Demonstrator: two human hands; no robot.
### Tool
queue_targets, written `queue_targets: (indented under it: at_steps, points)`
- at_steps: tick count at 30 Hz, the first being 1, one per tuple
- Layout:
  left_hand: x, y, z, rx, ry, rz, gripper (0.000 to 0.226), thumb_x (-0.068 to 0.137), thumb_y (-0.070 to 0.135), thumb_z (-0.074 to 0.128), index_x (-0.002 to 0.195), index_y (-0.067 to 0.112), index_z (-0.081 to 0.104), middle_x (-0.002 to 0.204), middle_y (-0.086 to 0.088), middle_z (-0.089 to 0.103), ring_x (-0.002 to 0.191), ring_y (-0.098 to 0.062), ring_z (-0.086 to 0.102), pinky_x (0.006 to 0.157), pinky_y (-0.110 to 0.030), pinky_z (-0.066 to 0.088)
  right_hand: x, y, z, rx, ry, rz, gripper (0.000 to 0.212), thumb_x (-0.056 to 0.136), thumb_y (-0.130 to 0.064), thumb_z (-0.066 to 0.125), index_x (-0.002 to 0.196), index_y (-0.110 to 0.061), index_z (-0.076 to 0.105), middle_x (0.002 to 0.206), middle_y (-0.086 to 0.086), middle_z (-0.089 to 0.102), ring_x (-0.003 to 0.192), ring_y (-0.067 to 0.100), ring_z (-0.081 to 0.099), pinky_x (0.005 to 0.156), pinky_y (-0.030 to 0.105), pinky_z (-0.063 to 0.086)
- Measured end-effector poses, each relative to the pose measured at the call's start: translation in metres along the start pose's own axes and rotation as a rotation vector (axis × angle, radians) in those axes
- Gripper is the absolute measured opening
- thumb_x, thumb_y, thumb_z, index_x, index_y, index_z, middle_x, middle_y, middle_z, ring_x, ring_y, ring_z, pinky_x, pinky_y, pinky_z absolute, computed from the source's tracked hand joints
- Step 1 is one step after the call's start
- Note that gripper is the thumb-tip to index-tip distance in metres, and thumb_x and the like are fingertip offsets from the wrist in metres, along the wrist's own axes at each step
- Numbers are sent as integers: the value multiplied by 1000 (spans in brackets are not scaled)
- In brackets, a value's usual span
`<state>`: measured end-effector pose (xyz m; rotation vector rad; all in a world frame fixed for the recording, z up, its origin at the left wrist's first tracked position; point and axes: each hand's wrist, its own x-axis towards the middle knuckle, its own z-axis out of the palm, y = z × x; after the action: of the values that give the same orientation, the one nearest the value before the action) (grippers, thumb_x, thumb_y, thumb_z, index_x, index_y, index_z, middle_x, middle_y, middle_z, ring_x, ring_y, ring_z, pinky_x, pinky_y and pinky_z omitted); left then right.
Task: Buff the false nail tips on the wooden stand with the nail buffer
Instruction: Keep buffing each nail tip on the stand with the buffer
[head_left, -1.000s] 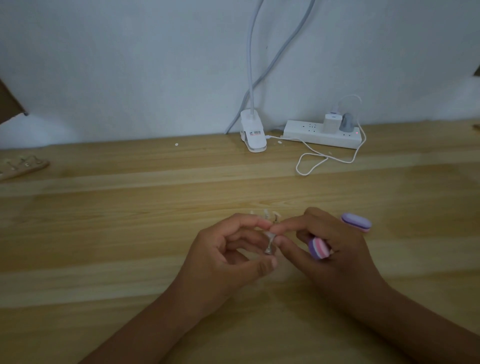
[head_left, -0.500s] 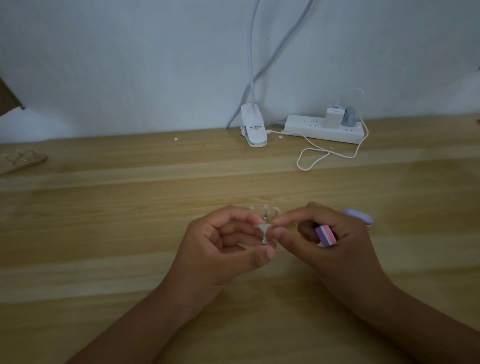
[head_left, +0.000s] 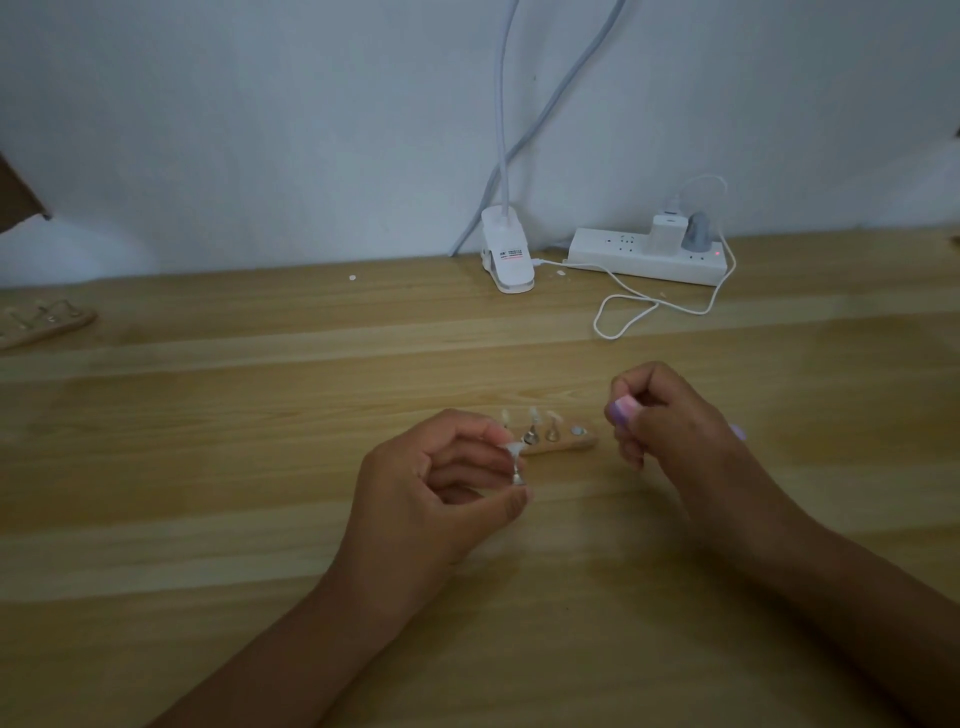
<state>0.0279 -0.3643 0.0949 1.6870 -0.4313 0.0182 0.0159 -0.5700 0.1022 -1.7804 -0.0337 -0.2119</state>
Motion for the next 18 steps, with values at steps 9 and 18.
queue_targets:
  at_steps: [9, 18]
  points:
    - [0, -3, 1, -42, -4, -1, 32, 60, 9, 82, 85, 24, 69, 78, -3, 73, 66, -13, 69, 60, -23, 56, -13, 14, 9, -212, -50, -434, 26, 83, -20, 79, 108, -21, 73, 102, -11, 64, 98, 19, 64, 85, 29, 55]
    - [-2, -6, 3, -8, -94, 96, 31, 67, 2, 79, 80, 25, 63, 78, -1, 72, 65, -11, 66, 58, -22, 51, -21, 7, 14, -482, -58, -688, 18, 91, -20, 70, 107, -13, 75, 106, -5, 68, 105, 2, 62, 94, 7, 38]
